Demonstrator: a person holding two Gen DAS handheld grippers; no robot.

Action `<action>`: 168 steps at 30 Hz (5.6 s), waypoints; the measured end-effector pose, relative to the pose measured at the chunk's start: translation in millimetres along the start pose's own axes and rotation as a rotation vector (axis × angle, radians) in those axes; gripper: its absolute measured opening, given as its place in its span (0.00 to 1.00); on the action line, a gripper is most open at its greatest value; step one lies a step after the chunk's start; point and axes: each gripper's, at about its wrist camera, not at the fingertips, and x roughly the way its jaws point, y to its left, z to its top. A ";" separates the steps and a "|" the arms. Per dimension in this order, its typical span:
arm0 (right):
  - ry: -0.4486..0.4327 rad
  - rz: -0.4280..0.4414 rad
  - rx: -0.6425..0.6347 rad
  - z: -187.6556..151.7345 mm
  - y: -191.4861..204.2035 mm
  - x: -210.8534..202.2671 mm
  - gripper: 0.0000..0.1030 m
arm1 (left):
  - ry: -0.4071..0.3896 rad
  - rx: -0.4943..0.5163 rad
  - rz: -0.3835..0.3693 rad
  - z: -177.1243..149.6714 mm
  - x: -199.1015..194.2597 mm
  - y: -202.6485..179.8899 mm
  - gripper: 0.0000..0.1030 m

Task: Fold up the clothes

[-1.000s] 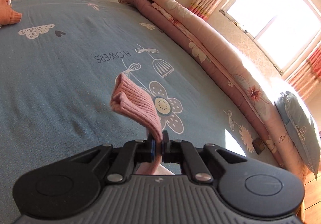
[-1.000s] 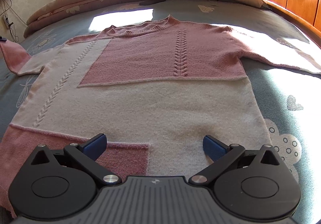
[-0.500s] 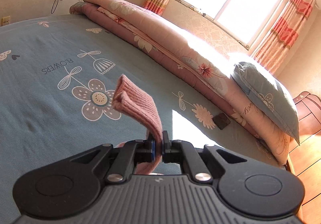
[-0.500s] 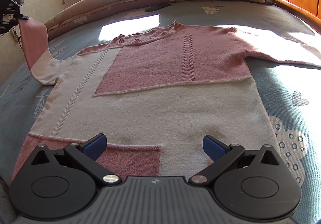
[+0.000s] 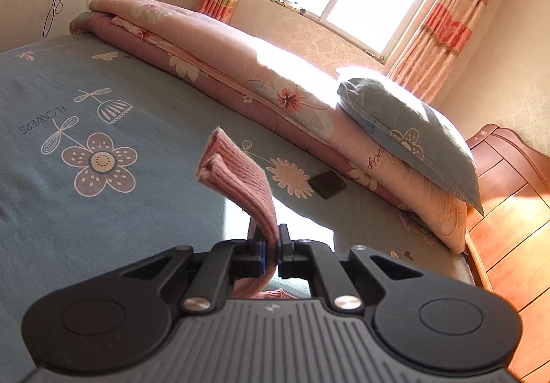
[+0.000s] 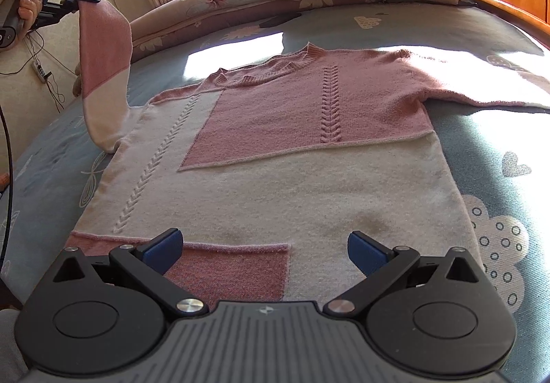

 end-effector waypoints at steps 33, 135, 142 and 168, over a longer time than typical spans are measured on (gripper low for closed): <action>-0.041 0.062 0.054 6.2 -9.3 -18.4 1.00 | 0.112 0.117 -0.055 -74.9 66.4 -99.6 0.04; -0.163 -0.182 -0.152 37.4 29.8 -19.0 0.99 | 0.153 0.454 -0.109 -178.0 62.1 99.3 0.71; -0.247 0.007 -0.265 107.5 85.5 -68.4 1.00 | 0.219 0.335 -0.215 -171.8 56.0 111.5 0.75; 0.304 0.667 -0.071 247.5 173.1 236.5 1.00 | 0.280 0.270 -0.312 -124.1 47.7 165.1 0.86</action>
